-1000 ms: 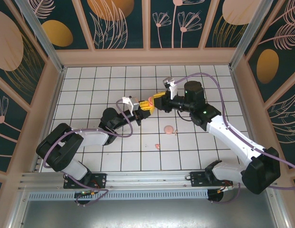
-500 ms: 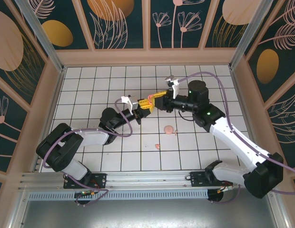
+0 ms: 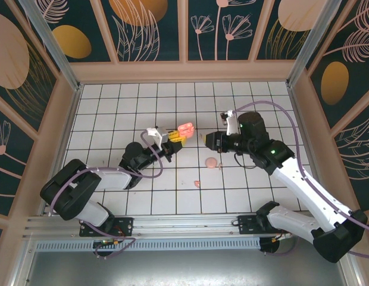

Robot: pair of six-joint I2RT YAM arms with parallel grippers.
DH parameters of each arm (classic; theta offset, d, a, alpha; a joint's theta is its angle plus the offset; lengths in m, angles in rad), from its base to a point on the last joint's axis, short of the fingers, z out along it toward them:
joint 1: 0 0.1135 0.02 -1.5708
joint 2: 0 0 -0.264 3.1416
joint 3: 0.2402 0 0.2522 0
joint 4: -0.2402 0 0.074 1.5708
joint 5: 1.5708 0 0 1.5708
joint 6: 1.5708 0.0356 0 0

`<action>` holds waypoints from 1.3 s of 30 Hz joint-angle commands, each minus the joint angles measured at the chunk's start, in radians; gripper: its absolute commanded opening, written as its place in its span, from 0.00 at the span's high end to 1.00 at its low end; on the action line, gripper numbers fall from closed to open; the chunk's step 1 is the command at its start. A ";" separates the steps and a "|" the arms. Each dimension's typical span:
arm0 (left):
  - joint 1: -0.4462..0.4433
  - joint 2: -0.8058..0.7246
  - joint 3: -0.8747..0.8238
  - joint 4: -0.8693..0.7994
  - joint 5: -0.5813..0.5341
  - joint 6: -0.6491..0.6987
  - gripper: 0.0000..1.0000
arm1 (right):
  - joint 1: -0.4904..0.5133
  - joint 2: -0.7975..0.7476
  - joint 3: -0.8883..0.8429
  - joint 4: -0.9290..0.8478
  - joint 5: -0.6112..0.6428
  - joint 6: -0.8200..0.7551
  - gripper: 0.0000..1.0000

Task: Insert the wireless bluetooth earbuds into the charging case

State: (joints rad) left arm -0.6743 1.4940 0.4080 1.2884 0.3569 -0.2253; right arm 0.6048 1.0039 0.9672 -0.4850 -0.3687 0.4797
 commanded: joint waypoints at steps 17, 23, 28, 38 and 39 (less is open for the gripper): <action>0.005 -0.129 -0.143 -0.024 -0.032 0.022 0.87 | 0.175 0.372 -0.129 -0.154 0.049 0.193 0.65; 0.005 -0.148 -0.154 -0.021 -0.044 0.014 0.88 | 0.229 0.500 -0.087 -0.140 0.062 0.166 0.63; 0.005 -0.169 -0.155 -0.041 -0.055 0.026 0.88 | 0.237 0.579 -0.041 -0.147 0.101 0.135 0.58; 0.004 -0.190 -0.150 -0.069 -0.065 0.043 0.87 | 0.242 0.665 0.018 -0.145 0.099 0.096 0.61; 0.005 -0.189 -0.149 -0.071 -0.065 0.044 0.87 | 0.243 0.669 0.018 -0.150 0.101 0.094 0.61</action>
State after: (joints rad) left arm -0.6743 1.3231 0.2615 1.2156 0.3019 -0.2058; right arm 0.8391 1.6531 0.9619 -0.6106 -0.2848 0.5995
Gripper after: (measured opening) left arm 0.156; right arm 0.394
